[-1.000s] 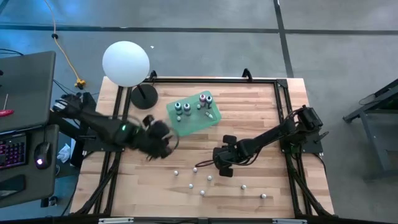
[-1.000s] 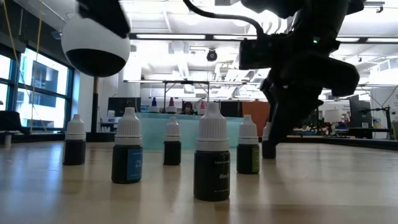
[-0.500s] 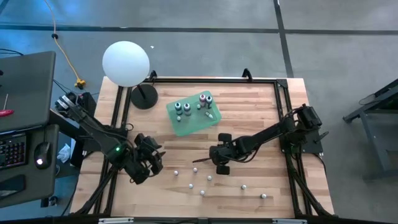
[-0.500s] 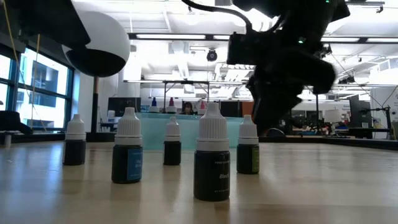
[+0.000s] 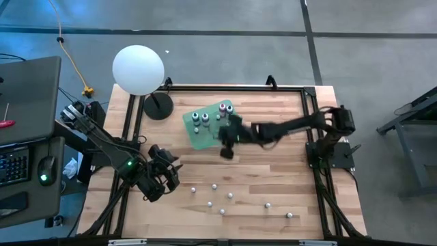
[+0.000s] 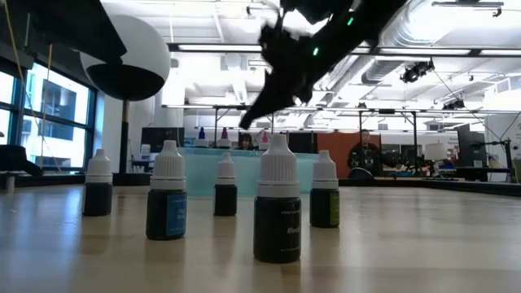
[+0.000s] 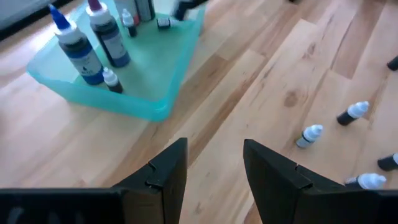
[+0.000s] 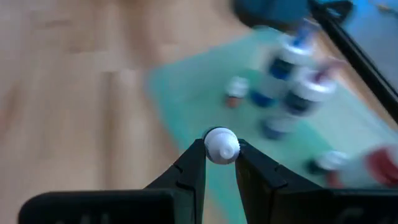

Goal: Pick & Place food coloring
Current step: Put the top small red bottle into the blue bin, then put the bottom small light green bottle into the blue bin

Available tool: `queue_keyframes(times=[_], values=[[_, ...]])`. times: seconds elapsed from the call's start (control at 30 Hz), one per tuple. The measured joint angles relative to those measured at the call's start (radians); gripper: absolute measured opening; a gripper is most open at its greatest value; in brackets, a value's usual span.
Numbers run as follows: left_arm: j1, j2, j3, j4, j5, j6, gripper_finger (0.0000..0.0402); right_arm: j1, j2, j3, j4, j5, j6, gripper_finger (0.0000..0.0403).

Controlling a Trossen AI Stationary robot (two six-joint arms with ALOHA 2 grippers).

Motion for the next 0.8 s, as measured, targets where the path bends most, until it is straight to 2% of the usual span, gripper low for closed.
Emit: queue_keyframes(times=[0.17, 0.33, 0.5, 0.67, 0.8], values=[[0.0, 0.0, 0.001, -0.001, -0.041, 0.001, 0.0154, -0.149, 0.045, 0.0, -0.015, -0.07, 0.025, 0.0067], [0.0, 0.0, 0.001, -0.004, -0.062, 0.022, 0.0154, -0.245, 0.081, -0.001, -0.085, -0.151, 0.067, 0.0067], [0.0, 0.0, 0.001, -0.002, -0.072, 0.027, 0.0154, -0.306, 0.102, -0.001, -0.098, -0.159, 0.043, 0.008], [0.0, 0.0, 0.001, -0.003, -0.072, 0.027, 0.0154, -0.342, 0.116, -0.001, -0.092, -0.239, 0.023, 0.0106], [0.0, 0.0, 0.001, -0.003, -0.072, 0.027, 0.0154, -0.345, 0.115, -0.001, -0.096, -0.22, -0.003, 0.0117]])
